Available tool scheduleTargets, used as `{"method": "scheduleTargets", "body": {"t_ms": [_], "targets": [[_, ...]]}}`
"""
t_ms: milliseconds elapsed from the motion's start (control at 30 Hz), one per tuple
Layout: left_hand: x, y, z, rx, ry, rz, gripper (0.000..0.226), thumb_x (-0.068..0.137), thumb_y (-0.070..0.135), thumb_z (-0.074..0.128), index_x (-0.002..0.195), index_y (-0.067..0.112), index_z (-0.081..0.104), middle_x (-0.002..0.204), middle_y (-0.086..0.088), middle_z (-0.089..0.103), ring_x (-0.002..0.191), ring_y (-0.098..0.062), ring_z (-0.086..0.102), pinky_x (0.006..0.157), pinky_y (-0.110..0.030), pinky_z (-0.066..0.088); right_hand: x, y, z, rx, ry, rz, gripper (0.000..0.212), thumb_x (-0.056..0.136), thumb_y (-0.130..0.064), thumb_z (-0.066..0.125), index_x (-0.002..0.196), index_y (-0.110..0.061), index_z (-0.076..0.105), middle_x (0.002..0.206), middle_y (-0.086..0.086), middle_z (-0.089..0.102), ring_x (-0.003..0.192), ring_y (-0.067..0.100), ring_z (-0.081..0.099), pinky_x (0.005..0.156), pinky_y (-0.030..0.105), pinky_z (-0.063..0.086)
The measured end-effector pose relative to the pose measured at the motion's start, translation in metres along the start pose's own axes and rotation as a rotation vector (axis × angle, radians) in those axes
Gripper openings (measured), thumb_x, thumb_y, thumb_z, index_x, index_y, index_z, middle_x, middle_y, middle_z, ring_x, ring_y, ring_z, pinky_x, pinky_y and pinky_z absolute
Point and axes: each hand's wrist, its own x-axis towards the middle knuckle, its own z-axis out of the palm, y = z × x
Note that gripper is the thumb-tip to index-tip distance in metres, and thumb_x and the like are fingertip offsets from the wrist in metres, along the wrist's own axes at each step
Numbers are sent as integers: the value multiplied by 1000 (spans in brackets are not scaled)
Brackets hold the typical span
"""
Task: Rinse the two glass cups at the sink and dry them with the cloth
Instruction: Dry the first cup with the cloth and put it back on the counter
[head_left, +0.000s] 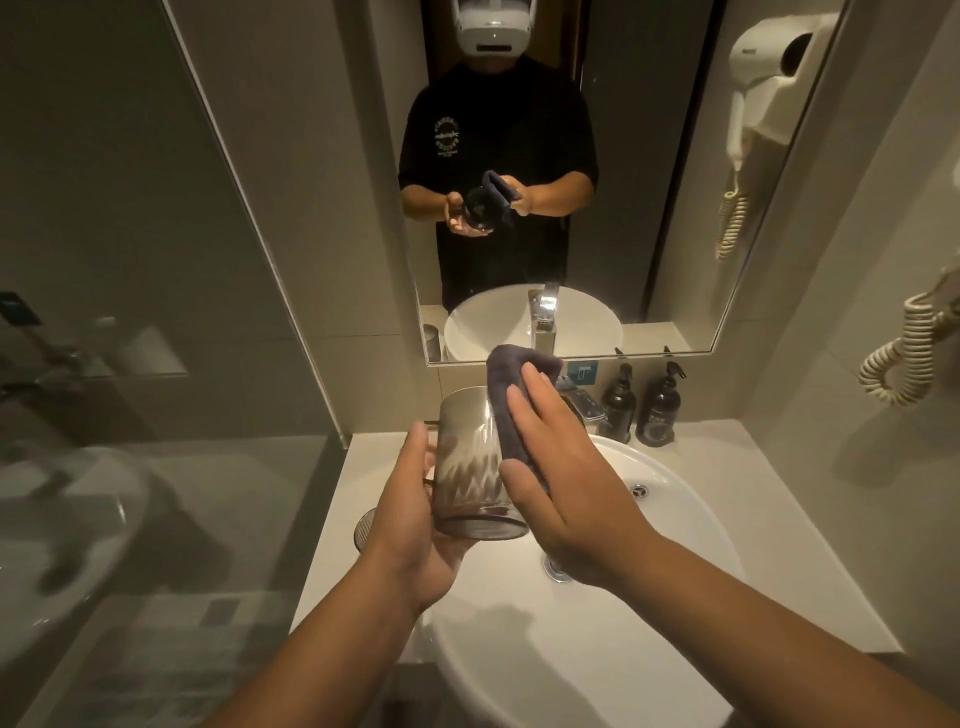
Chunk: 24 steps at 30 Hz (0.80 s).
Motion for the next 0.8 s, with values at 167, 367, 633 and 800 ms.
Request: {"method": "scheduleTargets", "body": {"t_ms": [167,367,633,800], "targets": [[12,12,-7,-103,-16,10,61,100,57,42,132,11,64,133,-21,65,120,-36,64,105,-54,49,-23,-12,13,-16,-19,-99,67,93,-44,31,153,-21,11,161,-5,-3,148,7,-3,115,16,0],[14,8,-12,-53,-135,-57,50,98,37,52,134,4,60,141,-29,55,122,-40,59,112,-55,41,-38,-16,18,29,22,-86,67,94,-40,33,153,-24,8,160,-11,-7,148,7,-6,117,25,4],[10,13,-3,-139,-262,-140,47,105,33,41,143,6,52,138,-16,58,123,-30,59,94,-42,51,-8,-10,0,246,26,31,58,92,-48,24,145,-43,0,158,-22,-6,142,-10,-6,110,4,2],[2,12,3,-79,-161,-65,41,105,31,44,131,5,62,117,-19,70,101,-32,70,83,-43,58,5,-1,1,345,56,99,62,95,-45,25,153,-35,5,161,-19,1,143,-9,0,113,18,9]]}}
